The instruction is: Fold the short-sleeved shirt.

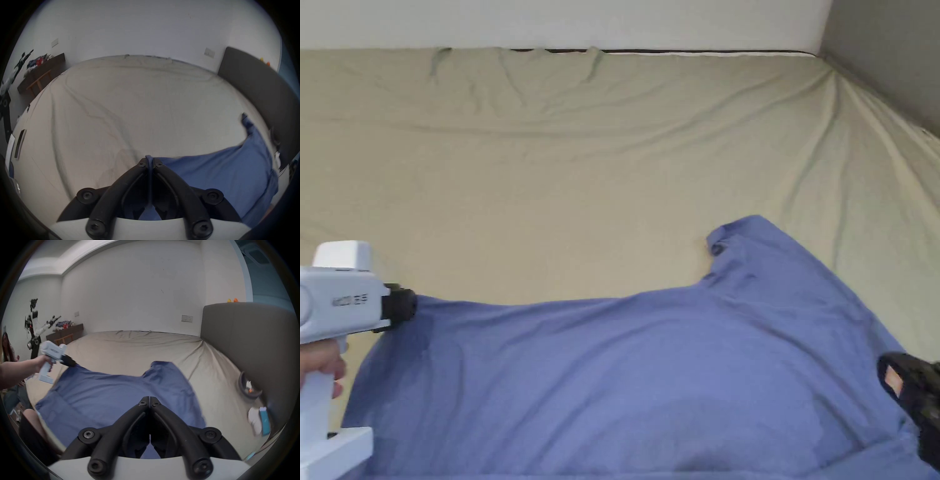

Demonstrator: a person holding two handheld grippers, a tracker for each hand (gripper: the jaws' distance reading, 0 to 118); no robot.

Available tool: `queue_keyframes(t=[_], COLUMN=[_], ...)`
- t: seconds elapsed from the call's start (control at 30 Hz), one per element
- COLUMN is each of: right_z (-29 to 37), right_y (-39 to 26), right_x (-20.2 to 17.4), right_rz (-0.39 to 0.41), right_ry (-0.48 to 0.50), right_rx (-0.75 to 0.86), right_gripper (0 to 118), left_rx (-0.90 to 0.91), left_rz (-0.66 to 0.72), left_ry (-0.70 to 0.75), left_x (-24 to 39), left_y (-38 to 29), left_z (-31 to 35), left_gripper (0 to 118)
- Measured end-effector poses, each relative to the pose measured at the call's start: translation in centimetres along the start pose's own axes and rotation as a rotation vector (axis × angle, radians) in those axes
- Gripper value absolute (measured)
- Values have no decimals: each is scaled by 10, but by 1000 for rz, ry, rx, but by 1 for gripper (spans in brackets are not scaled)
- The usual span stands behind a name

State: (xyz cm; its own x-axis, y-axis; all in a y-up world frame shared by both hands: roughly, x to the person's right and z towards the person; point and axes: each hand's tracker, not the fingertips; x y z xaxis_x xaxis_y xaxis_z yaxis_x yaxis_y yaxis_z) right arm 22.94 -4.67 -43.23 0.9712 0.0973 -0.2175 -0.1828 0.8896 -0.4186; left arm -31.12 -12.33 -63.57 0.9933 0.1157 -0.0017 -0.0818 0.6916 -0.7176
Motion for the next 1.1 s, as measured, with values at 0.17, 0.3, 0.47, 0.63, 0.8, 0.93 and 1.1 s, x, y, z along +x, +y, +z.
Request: queue_keyframes(t=[0.17, 0.3, 0.47, 0.63, 0.8, 0.93, 1.1], right_z=[-99, -194, -231, -302, -267, -221, -120], right_y=[33, 27, 0, 18, 21, 40, 74], right_x=[70, 92, 99, 116, 121, 110, 94], right_rz=[-227, -130, -241, -252, -205, -220, -131], right_ry=[30, -70, -69, -17, -17, 22, 46], right_rx=[-197, -257, -497, -410, -351, -247, -150], right_gripper=[97, 90, 79, 2, 1, 1, 1], left_rx=[47, 43, 21, -11, 11, 62, 133], left_rz=[-2, -4, 25, -10, 18, 2, 91], left_ry=[-22, -20, -10, 17, 2, -15, -93], left_x=[-3, -2, -1, -4, -4, -2, -23], left_y=[4, 2, -5, -7, -6, -6, -22], left_z=[24, 23, 21, 16, 33, 71, 142], left_gripper=[0, 0, 0, 0, 0, 0, 0])
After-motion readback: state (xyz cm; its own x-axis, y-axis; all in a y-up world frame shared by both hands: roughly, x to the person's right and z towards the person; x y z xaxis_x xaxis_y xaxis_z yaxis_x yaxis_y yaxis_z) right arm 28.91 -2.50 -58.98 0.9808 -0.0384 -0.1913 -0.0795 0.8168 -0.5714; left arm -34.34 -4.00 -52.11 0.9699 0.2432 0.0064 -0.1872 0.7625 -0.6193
